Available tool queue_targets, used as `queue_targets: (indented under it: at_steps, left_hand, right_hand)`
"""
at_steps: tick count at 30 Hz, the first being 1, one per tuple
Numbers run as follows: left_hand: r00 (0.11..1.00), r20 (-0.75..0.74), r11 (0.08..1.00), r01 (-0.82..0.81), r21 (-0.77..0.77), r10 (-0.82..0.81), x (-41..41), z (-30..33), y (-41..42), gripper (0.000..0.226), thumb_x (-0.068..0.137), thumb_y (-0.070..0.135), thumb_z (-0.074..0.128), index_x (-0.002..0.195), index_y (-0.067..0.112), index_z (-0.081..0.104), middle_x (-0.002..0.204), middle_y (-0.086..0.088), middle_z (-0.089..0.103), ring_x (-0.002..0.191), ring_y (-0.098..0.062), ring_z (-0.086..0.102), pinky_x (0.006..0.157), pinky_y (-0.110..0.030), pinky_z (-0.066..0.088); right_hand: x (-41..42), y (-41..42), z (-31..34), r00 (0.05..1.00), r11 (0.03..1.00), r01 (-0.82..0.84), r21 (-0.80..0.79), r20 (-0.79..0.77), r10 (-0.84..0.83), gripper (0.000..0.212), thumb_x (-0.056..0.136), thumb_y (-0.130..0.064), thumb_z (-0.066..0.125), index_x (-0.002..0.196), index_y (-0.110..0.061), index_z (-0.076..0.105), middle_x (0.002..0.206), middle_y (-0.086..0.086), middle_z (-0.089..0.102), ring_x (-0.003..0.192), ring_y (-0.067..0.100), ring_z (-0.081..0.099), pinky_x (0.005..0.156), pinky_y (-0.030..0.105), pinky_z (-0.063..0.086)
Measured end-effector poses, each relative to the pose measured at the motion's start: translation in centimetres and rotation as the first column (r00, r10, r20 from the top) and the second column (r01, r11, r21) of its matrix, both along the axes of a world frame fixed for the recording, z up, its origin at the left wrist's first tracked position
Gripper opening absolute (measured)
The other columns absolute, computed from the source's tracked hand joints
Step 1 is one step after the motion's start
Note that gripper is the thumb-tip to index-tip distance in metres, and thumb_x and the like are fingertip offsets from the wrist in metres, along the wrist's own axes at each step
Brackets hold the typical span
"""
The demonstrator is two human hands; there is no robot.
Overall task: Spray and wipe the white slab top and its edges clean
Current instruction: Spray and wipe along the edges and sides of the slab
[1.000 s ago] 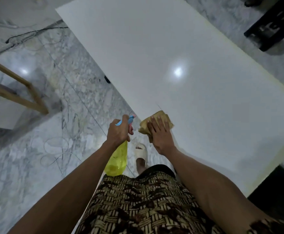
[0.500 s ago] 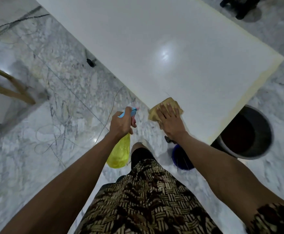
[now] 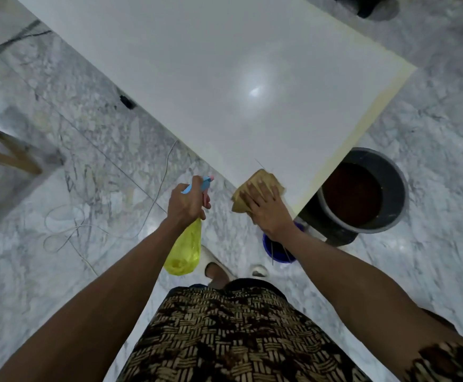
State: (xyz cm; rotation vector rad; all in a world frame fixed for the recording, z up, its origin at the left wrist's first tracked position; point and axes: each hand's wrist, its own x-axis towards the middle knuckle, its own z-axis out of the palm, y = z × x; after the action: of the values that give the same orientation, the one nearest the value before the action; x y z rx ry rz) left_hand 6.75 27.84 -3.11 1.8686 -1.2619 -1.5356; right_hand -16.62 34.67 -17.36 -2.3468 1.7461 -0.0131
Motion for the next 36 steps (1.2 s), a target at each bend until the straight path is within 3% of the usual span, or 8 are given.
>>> queue_targets:
  at_steps: [7,13,19,22,25,29,32,36]
  left_hand:
    - [1.0,-0.005,0.999,-0.025,-0.021,0.025,-5.0,0.4,4.2,0.049,0.106,0.04,0.04,0.088,0.014,0.077,0.065,-0.015,0.065,0.07,-0.033,0.072,0.042,-0.031,0.05]
    - [1.0,0.007,0.998,0.01,-0.057,-0.01,-8.2,0.6,7.8,0.048,0.113,0.027,0.036,0.108,0.002,0.077,0.072,-0.02,0.066,0.074,-0.034,0.071,0.046,-0.034,0.052]
    - [1.0,0.03,0.996,-0.008,-0.088,0.011,-9.1,1.7,9.3,0.052,0.11,0.037,0.039,0.077,0.014,0.073,0.069,-0.02,0.07,0.076,-0.045,0.075,0.05,-0.037,0.055]
    - [1.0,-0.002,0.993,-0.014,-0.121,0.014,-8.9,2.9,9.3,0.045,0.106,0.041,0.038,0.097,0.018,0.077,0.072,-0.019,0.066,0.076,-0.038,0.075,0.048,-0.035,0.055]
    - [0.997,-0.038,0.99,-0.068,-0.126,0.064,-8.5,4.1,8.6,0.045,0.113,0.033,0.039,0.1,0.013,0.078,0.067,-0.016,0.063,0.071,-0.032,0.071,0.041,-0.031,0.051]
    - [0.993,-0.089,0.978,-0.092,-0.187,0.076,-8.0,6.7,7.4,0.043,0.112,0.031,0.039,0.096,0.023,0.078,0.062,-0.014,0.059,0.066,-0.029,0.067,0.04,-0.031,0.051]
    - [0.987,-0.125,0.97,-0.122,-0.21,0.097,-7.2,8.4,5.8,0.043,0.112,0.032,0.039,0.107,0.018,0.079,0.065,-0.017,0.058,0.065,-0.03,0.065,0.04,-0.031,0.05]
    - [0.982,-0.167,0.965,-0.124,-0.23,0.086,-5.7,10.5,3.2,0.044,0.112,0.032,0.038,0.108,0.017,0.079,0.065,-0.017,0.06,0.064,-0.03,0.067,0.041,-0.031,0.05]
  right_hand:
    - [-2.8,5.4,1.2,0.995,0.994,-0.048,0.094,-0.079,0.056,0.085,0.087,-0.042,0.068,0.156,-0.015,0.025,0.162,0.014,0.024,0.148,0.043,0.022,0.114,0.063,0.023]
    - [-5.4,8.5,1.2,0.985,0.976,-0.112,0.189,-0.104,0.134,0.059,0.099,-0.042,0.028,0.154,-0.018,0.034,0.162,0.011,0.027,0.147,0.042,0.024,0.115,0.063,0.023]
    - [-6.1,9.2,4.3,0.996,0.913,-0.076,0.401,-0.01,0.087,0.054,0.108,-0.039,0.024,0.159,-0.021,0.015,0.167,0.004,0.002,0.153,0.031,-0.004,0.121,0.056,0.007]
    - [-6.9,8.6,7.8,0.972,0.83,0.006,0.558,0.193,-0.137,0.05,0.108,-0.036,0.027,0.15,-0.01,0.034,0.154,0.019,0.036,0.141,0.034,0.034,0.113,0.051,0.031]
    - [-7.9,7.1,11.7,0.76,0.72,0.021,0.693,0.457,-0.462,0.039,0.107,-0.027,0.034,0.131,-0.007,0.057,0.121,0.019,0.063,0.099,0.028,0.058,0.089,0.041,0.048]
    - [-8.8,3.6,16.2,0.35,0.627,0.127,0.769,0.557,-0.753,0.042,0.105,-0.034,0.04,0.132,-0.009,0.058,0.13,0.01,0.062,0.111,0.026,0.061,0.101,0.043,0.049]
    - [-8.3,0.6,18.8,-0.086,0.632,-0.032,0.774,0.628,-0.774,0.041,0.103,-0.028,0.042,0.14,-0.015,0.054,0.137,0.008,0.06,0.119,0.029,0.059,0.1,0.049,0.049]
    - [-6.2,-3.0,22.1,-0.401,0.641,-0.137,0.756,0.549,-0.733,0.042,0.103,-0.033,0.045,0.134,-0.01,0.06,0.134,0.014,0.063,0.121,0.031,0.061,0.097,0.047,0.051]
